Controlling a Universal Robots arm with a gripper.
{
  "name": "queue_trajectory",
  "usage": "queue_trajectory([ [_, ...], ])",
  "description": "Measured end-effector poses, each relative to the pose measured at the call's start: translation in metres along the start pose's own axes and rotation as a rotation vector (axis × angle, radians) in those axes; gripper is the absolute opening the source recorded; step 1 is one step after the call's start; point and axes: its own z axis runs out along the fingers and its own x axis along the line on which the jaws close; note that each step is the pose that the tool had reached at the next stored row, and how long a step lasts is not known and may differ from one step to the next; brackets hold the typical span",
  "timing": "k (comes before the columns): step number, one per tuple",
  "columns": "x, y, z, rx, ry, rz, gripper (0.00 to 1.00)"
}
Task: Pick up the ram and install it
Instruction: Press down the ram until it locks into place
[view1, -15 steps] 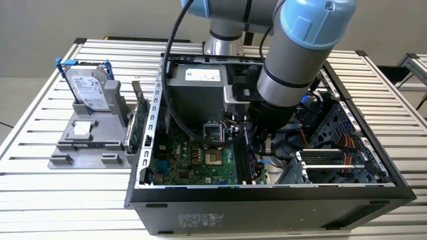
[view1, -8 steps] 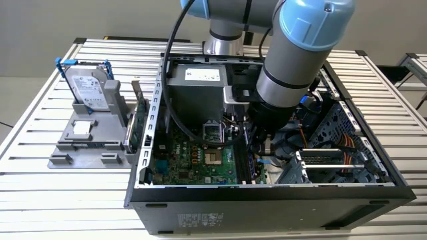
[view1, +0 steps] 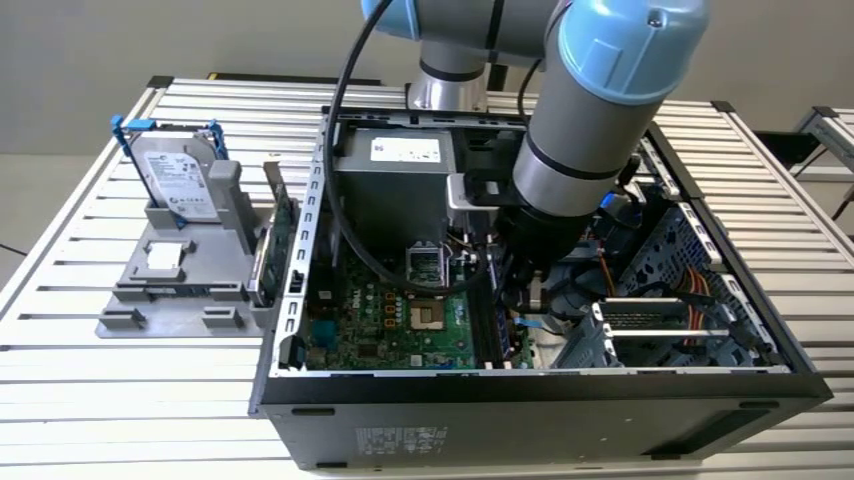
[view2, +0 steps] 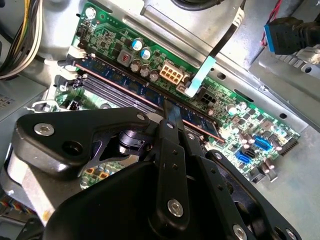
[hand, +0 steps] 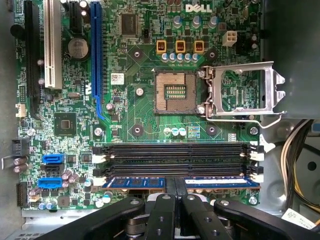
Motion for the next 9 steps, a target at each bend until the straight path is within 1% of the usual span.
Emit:
queue_trajectory([
  [9, 0.0000, -0.0001, 0.0020, 0.0000, 0.0000, 0.000, 0.00],
])
